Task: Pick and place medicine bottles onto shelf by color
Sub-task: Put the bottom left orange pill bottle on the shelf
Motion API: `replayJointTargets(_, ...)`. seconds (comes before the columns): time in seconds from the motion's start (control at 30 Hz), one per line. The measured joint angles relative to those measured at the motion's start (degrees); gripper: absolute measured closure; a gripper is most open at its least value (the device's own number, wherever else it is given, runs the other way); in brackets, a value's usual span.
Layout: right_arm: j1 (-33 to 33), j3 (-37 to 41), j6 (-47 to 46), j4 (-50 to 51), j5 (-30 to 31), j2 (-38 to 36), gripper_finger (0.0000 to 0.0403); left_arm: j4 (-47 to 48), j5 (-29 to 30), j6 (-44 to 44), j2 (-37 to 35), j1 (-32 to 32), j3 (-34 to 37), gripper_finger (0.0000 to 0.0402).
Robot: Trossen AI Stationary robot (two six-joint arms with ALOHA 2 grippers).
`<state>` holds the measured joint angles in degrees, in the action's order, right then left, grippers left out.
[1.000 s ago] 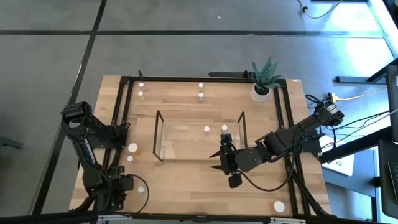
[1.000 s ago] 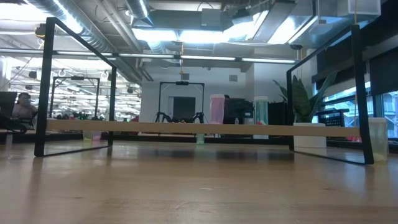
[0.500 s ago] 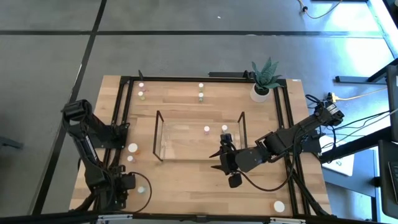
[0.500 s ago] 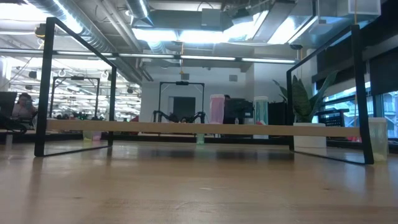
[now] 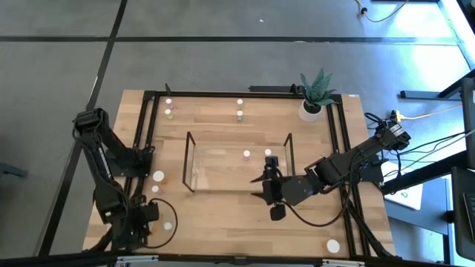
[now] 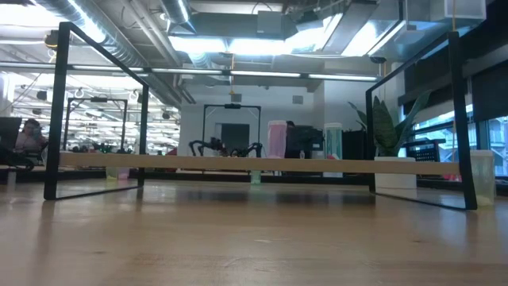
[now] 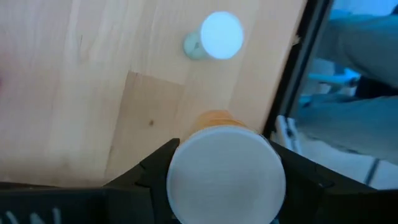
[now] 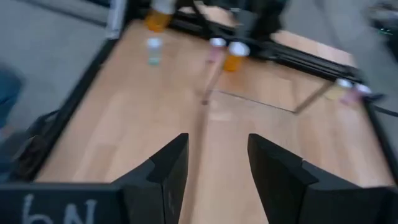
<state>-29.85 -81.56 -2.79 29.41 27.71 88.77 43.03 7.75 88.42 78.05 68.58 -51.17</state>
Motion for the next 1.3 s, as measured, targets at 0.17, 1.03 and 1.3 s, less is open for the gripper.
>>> replayJointTargets(0.17, -0.11, 0.0, -0.37, 0.0, 4.78, 0.0, 0.0235, 0.0, 0.76, -0.02, -3.83, -1.7, -0.01, 0.0206)
replayJointTargets(1.03, -0.11, 0.0, -7.55, 0.11, 4.65, -1.62, 0.0235, -0.17, 16.31, -28.55, -23.74, -22.34, -4.2, 0.0206)
replayJointTargets(1.3, -0.11, 0.0, -7.56, 0.09, 4.61, -1.62, 0.0235, -0.35, 17.79, -47.78, -23.68, -33.08, -15.99, 0.0206)
